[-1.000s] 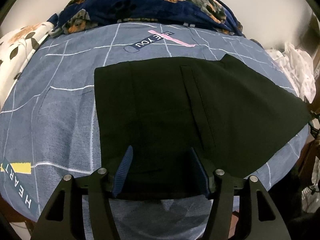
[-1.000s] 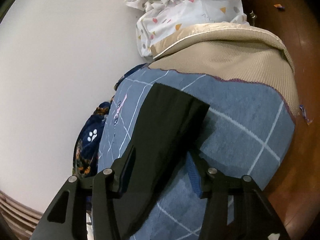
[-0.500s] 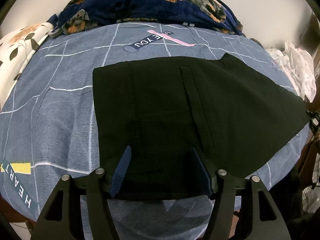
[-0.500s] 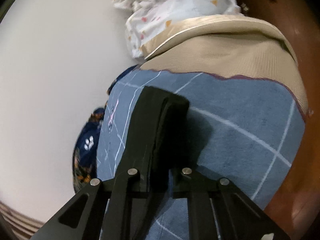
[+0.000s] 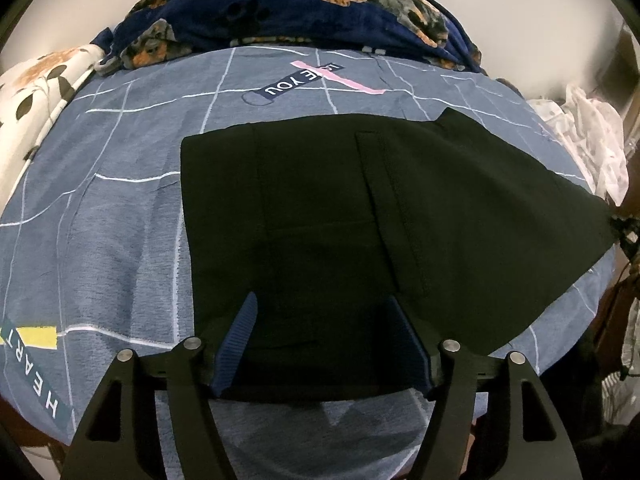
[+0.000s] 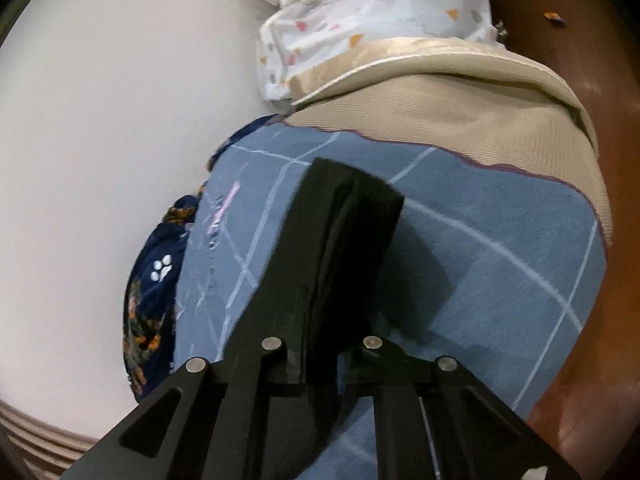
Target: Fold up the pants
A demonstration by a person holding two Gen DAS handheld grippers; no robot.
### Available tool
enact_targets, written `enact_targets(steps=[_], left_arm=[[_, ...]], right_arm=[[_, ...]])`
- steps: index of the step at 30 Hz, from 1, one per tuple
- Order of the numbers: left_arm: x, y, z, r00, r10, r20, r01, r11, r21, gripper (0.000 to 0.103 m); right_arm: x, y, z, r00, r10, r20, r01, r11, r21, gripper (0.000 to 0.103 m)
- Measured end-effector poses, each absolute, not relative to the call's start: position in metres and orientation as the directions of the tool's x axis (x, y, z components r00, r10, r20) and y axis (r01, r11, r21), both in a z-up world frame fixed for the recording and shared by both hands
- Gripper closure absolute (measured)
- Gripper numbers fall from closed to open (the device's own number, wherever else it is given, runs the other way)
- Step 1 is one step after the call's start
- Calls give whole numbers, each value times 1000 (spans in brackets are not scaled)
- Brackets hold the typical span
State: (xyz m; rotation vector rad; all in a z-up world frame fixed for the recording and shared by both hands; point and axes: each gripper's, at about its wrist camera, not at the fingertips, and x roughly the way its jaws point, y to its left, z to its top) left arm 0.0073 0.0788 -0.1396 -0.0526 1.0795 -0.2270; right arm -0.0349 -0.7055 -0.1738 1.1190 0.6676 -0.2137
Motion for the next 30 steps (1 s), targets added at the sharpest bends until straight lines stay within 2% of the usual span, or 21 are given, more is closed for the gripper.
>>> enact_targets(steps=[6, 13, 21, 30], left_arm=[[8, 80, -140, 453, -222, -863, 162, 973, -165, 31], [8, 78, -140, 458, -222, -861, 169, 972, -161, 29], [7, 79, -140, 458, -225, -860, 168, 972, -164, 29], [7, 78, -140, 459, -225, -860, 170, 972, -164, 28]], right_arm=[[-21, -667, -143, 797, 212, -566, 401, 515, 758, 93], [0, -603, -132, 768, 322, -553, 313, 566, 763, 93], [18, -519, -146, 677, 437, -591, 235, 633, 737, 93], [22, -462, -163, 599, 483, -638, 183, 693, 697, 93]])
